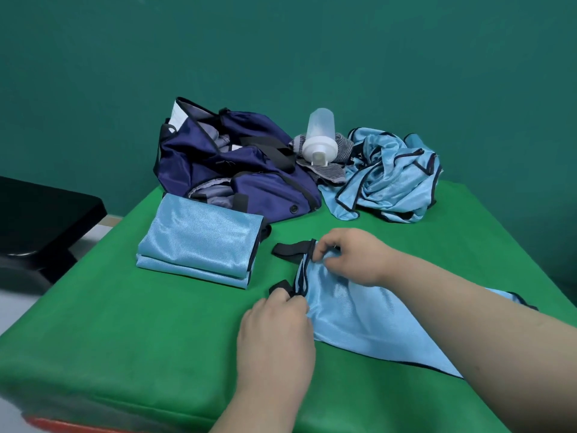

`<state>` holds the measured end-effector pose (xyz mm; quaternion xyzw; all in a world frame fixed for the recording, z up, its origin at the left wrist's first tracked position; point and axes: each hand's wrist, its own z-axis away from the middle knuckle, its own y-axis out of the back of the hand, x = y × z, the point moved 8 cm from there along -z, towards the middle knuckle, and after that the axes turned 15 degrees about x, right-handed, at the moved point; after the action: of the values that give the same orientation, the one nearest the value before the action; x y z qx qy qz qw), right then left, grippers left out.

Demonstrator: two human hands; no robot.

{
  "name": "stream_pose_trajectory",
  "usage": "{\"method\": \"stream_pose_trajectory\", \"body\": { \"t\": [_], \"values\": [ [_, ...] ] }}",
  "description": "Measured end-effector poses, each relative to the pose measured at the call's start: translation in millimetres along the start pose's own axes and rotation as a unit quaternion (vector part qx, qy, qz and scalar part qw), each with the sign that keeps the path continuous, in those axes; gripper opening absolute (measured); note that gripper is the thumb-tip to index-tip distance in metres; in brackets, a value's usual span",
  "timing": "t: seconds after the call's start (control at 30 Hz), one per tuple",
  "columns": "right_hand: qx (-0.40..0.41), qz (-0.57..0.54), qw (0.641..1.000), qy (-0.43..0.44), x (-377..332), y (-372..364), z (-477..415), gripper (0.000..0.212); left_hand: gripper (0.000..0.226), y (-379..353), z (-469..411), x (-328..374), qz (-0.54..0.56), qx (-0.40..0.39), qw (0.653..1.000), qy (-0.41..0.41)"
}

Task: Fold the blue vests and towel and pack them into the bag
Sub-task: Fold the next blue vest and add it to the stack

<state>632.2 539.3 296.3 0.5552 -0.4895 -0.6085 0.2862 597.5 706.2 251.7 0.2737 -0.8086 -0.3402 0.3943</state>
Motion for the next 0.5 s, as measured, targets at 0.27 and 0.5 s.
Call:
{"method": "stream_pose_trajectory", "body": {
  "t": [0.27,0.5],
  "values": [
    [0.075,-0.188,0.977,-0.062,12,54,15,0.033,0.029,25,-17,-2,0.203,0.073,0.973,0.085],
    [0.14,-0.233,0.961,-0.049,11,99,39,0.034,0.027,51,-29,9,0.373,0.154,0.906,0.129]
  ]
}}
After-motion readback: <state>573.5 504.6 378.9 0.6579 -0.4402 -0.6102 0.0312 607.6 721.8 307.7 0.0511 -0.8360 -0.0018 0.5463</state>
